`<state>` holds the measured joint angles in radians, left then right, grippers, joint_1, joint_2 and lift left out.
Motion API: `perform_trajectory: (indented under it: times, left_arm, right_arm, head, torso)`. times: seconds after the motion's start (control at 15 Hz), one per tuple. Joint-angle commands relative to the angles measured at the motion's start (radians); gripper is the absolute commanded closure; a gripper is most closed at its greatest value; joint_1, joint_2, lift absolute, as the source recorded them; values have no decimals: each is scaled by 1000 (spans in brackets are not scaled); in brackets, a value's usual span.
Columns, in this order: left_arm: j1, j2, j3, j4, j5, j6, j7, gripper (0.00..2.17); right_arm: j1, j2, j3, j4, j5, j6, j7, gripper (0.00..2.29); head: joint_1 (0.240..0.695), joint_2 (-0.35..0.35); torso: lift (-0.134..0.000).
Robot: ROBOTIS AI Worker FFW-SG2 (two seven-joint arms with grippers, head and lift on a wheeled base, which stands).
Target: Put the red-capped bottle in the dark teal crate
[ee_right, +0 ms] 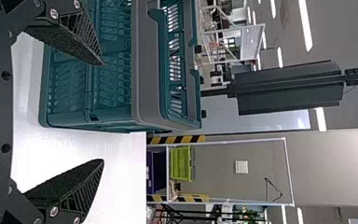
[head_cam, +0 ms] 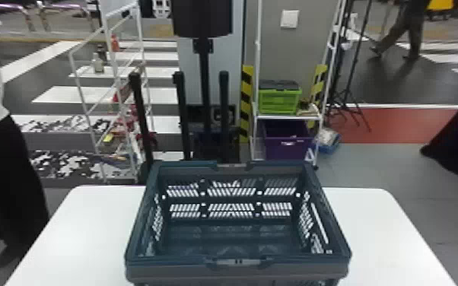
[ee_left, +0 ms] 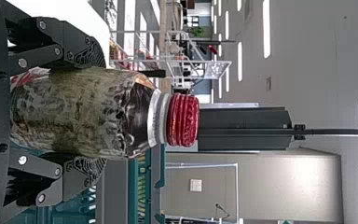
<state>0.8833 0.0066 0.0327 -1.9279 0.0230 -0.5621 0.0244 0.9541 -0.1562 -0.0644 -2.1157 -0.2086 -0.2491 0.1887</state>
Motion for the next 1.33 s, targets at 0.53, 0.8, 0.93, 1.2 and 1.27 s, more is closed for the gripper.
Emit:
perform_trajectory:
  times: [0.53, 0.8, 0.93, 1.2, 1.27]
  left_arm:
    - [11, 1, 1, -17, -3, -6, -1, 1973]
    - [13, 4, 62, -122, 3, 89, -4, 1973]
    - [-7, 3, 141, -247, 21, 273, -35, 1973]
    - [-190, 9, 270, -548, 64, 923, -107, 1973]
    - [-262, 27, 285, -602, 71, 1071, -107, 1973]
  right_arm:
    - [3, -3, 2, -3, -2, -3, 0, 147]
    - [-2, -3, 2, -4, -2, -3, 0, 147]
    - [-2, -2, 2, -4, -2, -3, 0, 147]
    - [-2, -3, 2, 3, -5, 0, 0, 147]
    - [0, -3, 2, 5, -3, -3, 0, 147]
  head:
    - [499, 0]
    - [499, 0]
    - [499, 0]
    - [499, 0]
    - [499, 0]
  torso:
    - [0]
    - [0]
    - [0]
    - [0]
    - [0]
